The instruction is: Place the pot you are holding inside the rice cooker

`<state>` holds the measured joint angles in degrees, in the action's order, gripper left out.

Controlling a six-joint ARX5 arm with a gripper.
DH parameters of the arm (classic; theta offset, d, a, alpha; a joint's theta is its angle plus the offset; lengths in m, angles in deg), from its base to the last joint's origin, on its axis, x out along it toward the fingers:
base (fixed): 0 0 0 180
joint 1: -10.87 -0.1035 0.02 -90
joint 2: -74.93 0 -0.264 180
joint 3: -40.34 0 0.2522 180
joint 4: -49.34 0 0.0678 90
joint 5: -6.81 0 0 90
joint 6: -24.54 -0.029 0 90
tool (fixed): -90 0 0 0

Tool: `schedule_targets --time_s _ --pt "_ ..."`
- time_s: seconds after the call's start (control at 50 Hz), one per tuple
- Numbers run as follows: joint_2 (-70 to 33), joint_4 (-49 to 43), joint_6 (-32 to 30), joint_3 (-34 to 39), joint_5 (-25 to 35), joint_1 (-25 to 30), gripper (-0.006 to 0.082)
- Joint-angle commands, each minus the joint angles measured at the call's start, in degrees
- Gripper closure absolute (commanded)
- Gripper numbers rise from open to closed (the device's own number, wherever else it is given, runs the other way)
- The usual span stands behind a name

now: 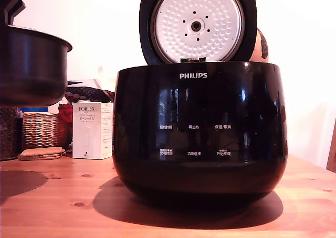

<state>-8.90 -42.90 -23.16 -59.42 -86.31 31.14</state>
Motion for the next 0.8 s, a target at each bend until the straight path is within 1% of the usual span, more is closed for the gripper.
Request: schedule_targets --time_s 0.0,0.44,0.62,0.78 --pt "0.3 1.9 1.3 -0.2 -0.3 0.2 0.0791" --pt "0.3 1.9 1.3 -0.2 0.2 0.2 0.0791" --pt "1.0 2.1 2.8 -0.4 2.4 1.6 0.0791" --pt "2.1 3.3 3.0 -0.4 4.5 4.0 0.0791"
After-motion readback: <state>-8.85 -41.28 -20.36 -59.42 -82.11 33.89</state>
